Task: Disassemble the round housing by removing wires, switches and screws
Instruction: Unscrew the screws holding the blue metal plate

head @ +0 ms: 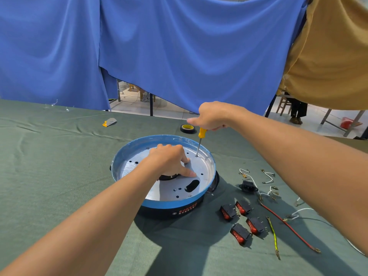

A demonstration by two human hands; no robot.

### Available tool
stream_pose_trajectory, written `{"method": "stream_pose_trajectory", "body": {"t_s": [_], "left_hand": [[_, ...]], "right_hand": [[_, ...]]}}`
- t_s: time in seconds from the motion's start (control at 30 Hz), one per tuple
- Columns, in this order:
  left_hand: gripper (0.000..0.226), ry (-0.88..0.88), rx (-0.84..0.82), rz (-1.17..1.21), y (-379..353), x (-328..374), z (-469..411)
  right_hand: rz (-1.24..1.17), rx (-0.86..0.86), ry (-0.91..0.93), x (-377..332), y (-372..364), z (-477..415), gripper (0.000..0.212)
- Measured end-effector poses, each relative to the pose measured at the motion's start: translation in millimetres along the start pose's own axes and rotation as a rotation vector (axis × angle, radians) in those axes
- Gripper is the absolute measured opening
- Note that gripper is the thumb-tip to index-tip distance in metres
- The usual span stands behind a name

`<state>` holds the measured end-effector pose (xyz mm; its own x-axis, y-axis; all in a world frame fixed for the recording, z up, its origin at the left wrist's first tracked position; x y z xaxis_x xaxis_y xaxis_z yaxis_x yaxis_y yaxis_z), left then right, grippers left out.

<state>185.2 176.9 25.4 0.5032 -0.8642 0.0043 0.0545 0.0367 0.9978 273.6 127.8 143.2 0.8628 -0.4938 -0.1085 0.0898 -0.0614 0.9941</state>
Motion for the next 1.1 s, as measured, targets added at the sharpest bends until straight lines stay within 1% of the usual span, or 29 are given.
{"method": "stream_pose_trajectory", "body": {"t_s": [0.03,0.1,0.2,0.27,0.3,0.37,0.43,0.47,0.53,0.6,0.67,0.8,0.83,0.87,0.93,0.97,1.0,1.03,1.1], "left_hand": [[0.073,0.001,-0.003,0.003,0.2,0.0,0.1],[0.072,0.004,-0.004,0.003,0.8,-0.2,0.5],[0.071,0.005,0.008,-0.011,1.8,0.1,1.9],[0.070,0.004,0.010,-0.013,2.3,0.5,2.5],[0.070,0.003,0.011,-0.012,2.6,0.6,2.6],[0.070,0.003,0.014,-0.005,3.3,0.6,2.5],[0.070,0.002,0.015,-0.006,3.1,0.9,2.2],[0.071,0.000,0.016,-0.010,2.7,1.1,2.0],[0.071,-0.002,0.020,-0.014,2.2,1.2,1.4],[0.071,-0.003,0.023,-0.014,1.5,0.9,0.7],[0.071,-0.004,0.024,-0.013,1.5,0.8,0.6],[0.070,-0.010,0.029,-0.012,2.1,1.1,1.0],[0.070,-0.009,0.030,-0.014,2.0,1.1,1.2],[0.070,-0.008,0.030,-0.017,1.9,1.1,1.2],[0.070,-0.007,0.031,-0.016,1.5,0.8,1.1],[0.070,-0.006,0.033,-0.014,1.5,0.7,0.9],[0.070,-0.007,0.035,-0.013,1.7,0.6,0.7],[0.069,-0.009,0.036,-0.014,1.9,0.8,0.8],[0.070,-0.013,0.040,-0.018,1.8,1.4,0.7]], "right_hand": [[0.039,0.035,-0.002,-0.1,2.5,-0.2,0.049],[0.082,0.043,-0.003,-0.5,2.9,-0.8,0.035],[0.040,-0.041,0.012,-3.9,-1.5,0.4,0.018],[-0.032,-0.095,0.012,-3.8,-4.2,-0.1,0.014],[-0.047,-0.109,0.005,-2.8,-5.4,0.0,0.018],[-0.054,-0.101,-0.004,-0.9,-6.0,0.1,0.034],[-0.051,-0.039,-0.008,0.8,-2.8,0.2,0.051],[-0.031,-0.002,-0.011,1.6,-0.7,0.3,0.052],[0.043,0.053,-0.020,2.7,1.1,-0.1,0.040],[0.078,0.058,-0.031,3.2,0.6,-0.4,0.026],[0.041,0.019,-0.016,2.0,-0.5,0.1,0.019],[-0.122,-0.095,0.053,-2.4,-4.3,-1.6,0.002],[-0.121,-0.112,0.056,-2.6,-5.8,-1.5,0.002],[-0.095,-0.121,0.054,-2.7,-7.3,-1.8,0.008],[-0.014,-0.076,0.038,-2.0,-5.8,-2.8,0.038],[0.022,-0.031,0.028,-1.7,-3.0,-3.1,0.049],[0.053,0.003,0.022,-1.9,-1.1,-3.1,0.053],[0.082,0.012,0.017,-2.3,-1.0,-3.1,0.051],[0.124,-0.017,0.017,-3.4,-3.4,-3.0,0.041]]}}
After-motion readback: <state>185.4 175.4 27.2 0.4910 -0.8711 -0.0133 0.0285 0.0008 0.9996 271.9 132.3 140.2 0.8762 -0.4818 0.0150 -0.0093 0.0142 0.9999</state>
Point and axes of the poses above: each hand's wrist, its own z-axis away from the middle knuckle, its own y-axis out of the back of the hand, x = y × z, the point moved 8 cm from there along -z, towards the middle knuckle, and after that the axes turned 6 degrees about -z, right-handed, at the moved point
